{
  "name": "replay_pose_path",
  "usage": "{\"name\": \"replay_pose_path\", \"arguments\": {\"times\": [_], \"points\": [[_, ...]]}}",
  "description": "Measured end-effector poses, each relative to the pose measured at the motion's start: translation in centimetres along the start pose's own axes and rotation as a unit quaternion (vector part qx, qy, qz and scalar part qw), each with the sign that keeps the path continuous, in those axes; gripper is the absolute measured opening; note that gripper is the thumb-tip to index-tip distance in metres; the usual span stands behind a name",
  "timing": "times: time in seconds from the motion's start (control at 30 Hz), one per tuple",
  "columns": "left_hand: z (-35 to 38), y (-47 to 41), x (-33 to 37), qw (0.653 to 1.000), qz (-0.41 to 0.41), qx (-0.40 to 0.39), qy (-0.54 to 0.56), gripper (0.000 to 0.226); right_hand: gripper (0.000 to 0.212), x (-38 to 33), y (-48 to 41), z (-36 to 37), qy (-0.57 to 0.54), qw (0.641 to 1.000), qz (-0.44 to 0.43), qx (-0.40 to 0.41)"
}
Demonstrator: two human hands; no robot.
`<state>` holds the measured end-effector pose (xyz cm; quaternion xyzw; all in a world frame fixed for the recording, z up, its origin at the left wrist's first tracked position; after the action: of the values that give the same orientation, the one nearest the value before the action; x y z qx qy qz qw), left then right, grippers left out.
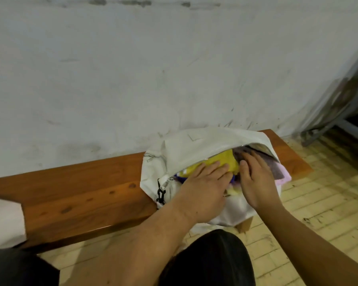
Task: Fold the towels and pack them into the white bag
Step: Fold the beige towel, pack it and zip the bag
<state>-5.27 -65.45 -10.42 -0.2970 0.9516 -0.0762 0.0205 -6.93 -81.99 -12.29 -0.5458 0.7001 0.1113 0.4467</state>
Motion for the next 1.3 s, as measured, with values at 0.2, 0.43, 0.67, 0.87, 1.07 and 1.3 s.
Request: {"name": "replay_pose_path", "arguments": {"times": [0.2, 0.43, 0.67, 0.87, 1.07, 1.3], "points": [[-1.8, 4.2, -2.3, 0.998, -0.012, 0.014, 0.068, 0.054, 0.022, -5.3, 2.6, 1.0, -0.059, 0.996, -0.059, 0.014], [-2.6, 13.2, -8.4, 0.992, -0.087, 0.019, 0.085, 0.045, 0.002, -14.1, 7.7, 6.4, -0.061, 0.971, -0.229, -0.043], [0.1, 25.9, -19.1, 0.952, -0.28, -0.121, 0.032, 0.046, 0.007, -15.8, 12.4, 16.8, -0.102, 0.959, -0.142, -0.222], [1.3, 36.7, -28.6, 0.815, -0.509, -0.276, 0.0, 0.075, 0.011, -18.1, 13.6, 23.4, -0.141, 0.94, -0.1, -0.294], [2.3, 40.9, -31.4, 0.804, -0.527, -0.275, 0.012, 0.059, 0.009, -20.2, 14.2, 27.6, -0.192, 0.927, -0.033, -0.32], [1.9, 38.8, -31.0, 0.871, -0.465, -0.125, 0.101, 0.024, 0.042, -22.1, 16.0, 31.4, -0.178, 0.904, 0.004, -0.39]]}}
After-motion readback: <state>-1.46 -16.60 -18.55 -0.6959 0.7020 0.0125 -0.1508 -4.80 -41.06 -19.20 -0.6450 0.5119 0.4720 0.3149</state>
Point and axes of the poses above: each hand's wrist, its own y-axis away from the middle knuckle, its own z-axis out of the palm, x = y × z, the point moved 5 cm from there along -y, towards the middle knuckle, and after that the axes turned 14 degrees about -y, right-handed, at the moved point
